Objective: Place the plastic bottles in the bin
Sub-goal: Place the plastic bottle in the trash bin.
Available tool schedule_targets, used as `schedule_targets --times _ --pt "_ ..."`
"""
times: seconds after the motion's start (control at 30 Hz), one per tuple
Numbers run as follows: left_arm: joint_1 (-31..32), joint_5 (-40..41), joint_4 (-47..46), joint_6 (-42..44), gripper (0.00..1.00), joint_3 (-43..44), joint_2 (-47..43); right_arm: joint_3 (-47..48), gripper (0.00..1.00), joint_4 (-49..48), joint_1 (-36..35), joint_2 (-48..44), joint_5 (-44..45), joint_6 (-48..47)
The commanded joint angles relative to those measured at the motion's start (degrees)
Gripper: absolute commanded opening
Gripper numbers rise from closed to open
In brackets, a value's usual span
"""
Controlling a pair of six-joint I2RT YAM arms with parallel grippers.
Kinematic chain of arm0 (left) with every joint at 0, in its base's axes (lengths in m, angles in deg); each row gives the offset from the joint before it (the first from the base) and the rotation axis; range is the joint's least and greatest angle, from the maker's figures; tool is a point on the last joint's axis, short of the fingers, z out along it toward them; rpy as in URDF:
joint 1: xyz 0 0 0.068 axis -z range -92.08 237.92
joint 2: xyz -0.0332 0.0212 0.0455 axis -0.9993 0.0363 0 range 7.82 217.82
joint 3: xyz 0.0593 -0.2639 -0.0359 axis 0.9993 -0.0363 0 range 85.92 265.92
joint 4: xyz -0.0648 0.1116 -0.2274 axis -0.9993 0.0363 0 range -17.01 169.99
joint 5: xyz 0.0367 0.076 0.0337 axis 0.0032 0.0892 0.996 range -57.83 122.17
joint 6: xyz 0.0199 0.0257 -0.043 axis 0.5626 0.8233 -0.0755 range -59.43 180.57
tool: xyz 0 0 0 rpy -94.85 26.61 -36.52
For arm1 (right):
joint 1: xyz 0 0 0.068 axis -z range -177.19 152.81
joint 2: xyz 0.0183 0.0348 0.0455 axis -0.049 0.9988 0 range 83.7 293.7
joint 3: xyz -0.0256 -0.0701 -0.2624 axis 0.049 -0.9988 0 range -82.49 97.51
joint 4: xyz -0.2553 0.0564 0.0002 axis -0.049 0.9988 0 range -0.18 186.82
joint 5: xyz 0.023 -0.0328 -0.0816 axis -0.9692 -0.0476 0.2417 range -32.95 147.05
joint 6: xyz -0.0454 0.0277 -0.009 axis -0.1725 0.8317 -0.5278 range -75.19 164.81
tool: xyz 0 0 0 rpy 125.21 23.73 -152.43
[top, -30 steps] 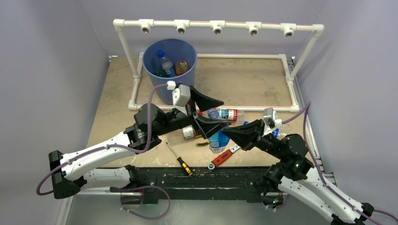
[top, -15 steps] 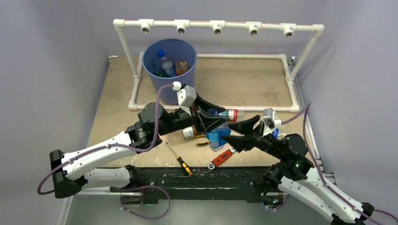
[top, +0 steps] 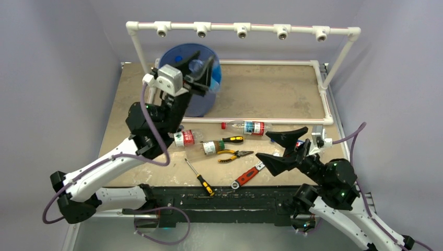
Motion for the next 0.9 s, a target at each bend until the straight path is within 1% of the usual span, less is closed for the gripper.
schedule_targets --times 0.0,0.07,0.13,0.27,0.43,0.5,0.7,0.87 --pt "-8.9 4.8 -15.2 11.9 0.0 1.5 5.9 -0.5 0.99 0.9 -0.1 0.7 1.7 2.0" --pt "-12.6 2.7 -18.2 11.7 0.0 1.7 8.6 -0.8 0.99 1.2 -0.1 1.0 1.7 2.2" --pt "-14.7 0.8 -20.7 11.4 0.0 1.9 11.0 -0.5 0.99 2.3 -0.1 0.7 2.9 2.2" --pt "-17.4 -3.0 -22.6 12.5 0.0 1.6 15.5 -0.3 0.99 3.9 -0.1 -1.9 3.5 1.7" --pt "-21.4 -7.1 -24.0 10.4 0.0 -0.5 19.9 -0.5 0.99 5.0 -0.1 -3.3 3.2 1.6" --pt "-22.6 -7.8 -24.2 9.1 0.0 -1.3 21.5 -0.8 0.99 5.0 -0.1 -3.3 2.8 1.7" --pt "-23.2 -11.5 -25.2 7.6 0.0 -5.3 25.0 -0.6 0.99 5.0 -0.1 -2.9 3.0 1.2" --pt "-24.7 -14.2 -25.6 3.8 0.0 -6.6 28.1 -0.5 0.99 5.0 -0.1 -2.4 3.0 1.1"
